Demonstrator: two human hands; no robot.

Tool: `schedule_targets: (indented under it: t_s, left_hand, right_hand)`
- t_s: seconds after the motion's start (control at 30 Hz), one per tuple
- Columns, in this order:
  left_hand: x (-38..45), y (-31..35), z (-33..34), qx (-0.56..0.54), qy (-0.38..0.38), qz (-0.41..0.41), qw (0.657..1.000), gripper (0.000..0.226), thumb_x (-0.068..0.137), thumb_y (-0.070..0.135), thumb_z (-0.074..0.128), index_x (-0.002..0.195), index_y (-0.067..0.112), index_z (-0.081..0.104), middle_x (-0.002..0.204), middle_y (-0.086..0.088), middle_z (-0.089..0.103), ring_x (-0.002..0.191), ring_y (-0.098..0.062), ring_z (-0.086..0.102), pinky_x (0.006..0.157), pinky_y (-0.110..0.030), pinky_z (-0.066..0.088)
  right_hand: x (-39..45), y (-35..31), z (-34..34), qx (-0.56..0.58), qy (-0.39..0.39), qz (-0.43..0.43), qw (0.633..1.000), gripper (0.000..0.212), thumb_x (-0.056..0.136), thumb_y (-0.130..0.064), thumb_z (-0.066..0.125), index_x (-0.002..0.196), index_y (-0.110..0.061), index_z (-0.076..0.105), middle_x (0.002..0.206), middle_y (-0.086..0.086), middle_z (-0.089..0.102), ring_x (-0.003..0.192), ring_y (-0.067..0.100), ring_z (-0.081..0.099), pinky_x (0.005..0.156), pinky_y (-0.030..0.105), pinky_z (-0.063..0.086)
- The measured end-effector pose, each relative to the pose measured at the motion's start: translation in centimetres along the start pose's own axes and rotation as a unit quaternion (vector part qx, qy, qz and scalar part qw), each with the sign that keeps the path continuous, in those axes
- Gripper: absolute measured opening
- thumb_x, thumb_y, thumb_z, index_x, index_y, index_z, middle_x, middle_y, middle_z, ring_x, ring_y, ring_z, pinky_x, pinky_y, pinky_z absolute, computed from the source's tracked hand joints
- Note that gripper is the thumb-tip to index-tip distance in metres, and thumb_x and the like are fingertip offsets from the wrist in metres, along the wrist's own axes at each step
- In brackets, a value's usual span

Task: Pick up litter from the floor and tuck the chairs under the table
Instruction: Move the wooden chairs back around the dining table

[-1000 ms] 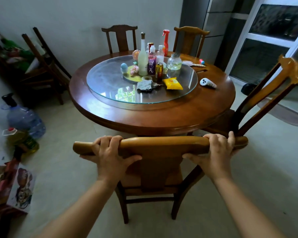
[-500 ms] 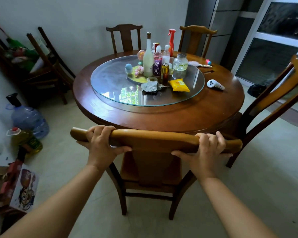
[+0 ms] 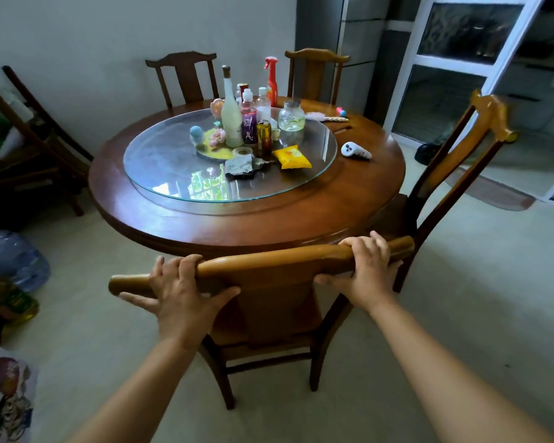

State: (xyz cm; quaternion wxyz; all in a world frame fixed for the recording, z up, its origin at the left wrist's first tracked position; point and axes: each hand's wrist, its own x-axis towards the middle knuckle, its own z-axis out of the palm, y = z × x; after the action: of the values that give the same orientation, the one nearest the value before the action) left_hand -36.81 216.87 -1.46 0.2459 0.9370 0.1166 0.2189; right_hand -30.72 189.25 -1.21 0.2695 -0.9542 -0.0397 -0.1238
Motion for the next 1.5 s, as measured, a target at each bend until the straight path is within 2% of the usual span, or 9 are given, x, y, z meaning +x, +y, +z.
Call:
schedule_targets:
  t_s: [0.13,0.2,0.27,0.33,0.6,0.87,1.03,1.2,1.5]
  left_hand:
    - [0.1,4.8,0.4,0.006,-0.024,0.125,0.992,0.084,0.061,0.054,0.076,0.130,0.019,0.045,0.132,-0.011,0.047,0.130,-0.030,0.036,0.110,-0.063,0.003]
    - [0.1,8.4,1.1,-0.029,-0.045,0.198,0.979,0.076,0.065,0.055,0.072,0.128,0.023,0.045,0.127,-0.007,0.051,0.121,-0.026,0.045,0.110,-0.054,0.020]
    - [-0.2,12.3,2.3,-0.089,-0.078,0.253,0.960,0.067,0.069,0.055,0.068,0.126,0.028,0.044,0.124,0.001,0.051,0.108,-0.012,0.047,0.096,-0.036,0.038]
    - [-1.0,16.0,3.7,-0.107,-0.111,0.306,0.939,0.057,0.072,0.054,0.064,0.121,0.031,0.047,0.119,0.006,0.051,0.098,-0.002,0.043,0.083,-0.025,0.041]
    - [-8.3,31.7,12.8,-0.111,-0.310,0.403,0.854,0.040,0.080,0.045,0.064,0.116,0.032,0.054,0.109,0.013,0.057,0.087,-0.001,0.051,0.071,-0.015,0.044]
    - [-18.3,47.2,20.5,-0.049,-0.456,0.463,0.758,0.042,0.078,0.057,0.060,0.111,0.033,0.055,0.095,0.015,0.057,0.084,-0.005,0.057,0.077,-0.025,0.050]
    - [-23.6,55.5,23.2,-0.043,-0.500,0.531,0.683,0.037,0.078,0.057,0.059,0.106,0.035,0.053,0.093,0.017,0.055,0.080,-0.002,0.055,0.072,-0.023,0.047]
    - [-28.9,64.2,25.9,-0.064,-0.528,0.583,0.615,0.037,0.082,0.049,0.060,0.111,0.028,0.053,0.103,0.009,0.057,0.087,-0.006,0.056,0.078,-0.023,0.048]
    - [-38.4,79.6,30.3,-0.106,-0.561,0.656,0.494,0.037,0.081,0.050,0.060,0.110,0.030,0.052,0.103,0.011,0.058,0.091,-0.006,0.055,0.081,-0.025,0.049]
  right_hand:
    - [-1.1,0.8,-1.4,0.091,0.018,-0.008,0.996,0.079,0.059,-0.058,0.075,0.124,-0.025,0.044,0.139,-0.002,0.040,0.138,0.017,0.016,0.112,0.058,0.018]
    - [-2.4,1.9,-2.5,0.120,0.045,-0.008,0.992,0.077,0.063,-0.050,0.077,0.127,-0.024,0.042,0.141,-0.001,0.037,0.132,0.009,0.021,0.111,0.042,0.026]
    - [-4.1,3.7,-4.1,0.106,0.076,0.003,0.992,0.069,0.068,-0.042,0.077,0.126,-0.024,0.044,0.137,-0.001,0.041,0.123,0.005,0.030,0.100,0.026,0.032]
    - [-6.0,6.2,-6.1,0.090,0.105,0.049,0.989,0.059,0.069,-0.035,0.077,0.119,-0.021,0.049,0.125,-0.002,0.051,0.111,0.004,0.043,0.088,0.016,0.033]
    - [-16.4,19.9,-17.5,0.052,0.205,0.255,0.944,0.036,0.070,-0.018,0.079,0.099,-0.011,0.059,0.085,-0.004,0.061,0.080,0.013,0.059,0.075,0.021,0.046]
    - [-26.7,30.9,-26.9,0.024,0.242,0.414,0.877,0.031,0.076,-0.029,0.073,0.102,-0.022,0.057,0.090,-0.010,0.060,0.084,0.003,0.059,0.074,0.025,0.054]
    - [-31.7,35.5,-31.3,0.015,0.284,0.482,0.829,0.029,0.078,-0.033,0.070,0.102,-0.029,0.055,0.091,-0.017,0.058,0.081,-0.005,0.055,0.059,0.006,0.044]
    - [-35.5,40.0,-36.0,0.006,0.339,0.552,0.762,0.031,0.080,-0.034,0.068,0.107,-0.029,0.053,0.101,-0.013,0.059,0.095,0.005,0.056,0.078,0.018,0.047]
    - [-41.9,45.6,-46.4,-0.060,0.463,0.615,0.635,0.034,0.080,-0.028,0.069,0.110,-0.018,0.055,0.105,-0.006,0.060,0.097,0.011,0.058,0.080,0.021,0.047]
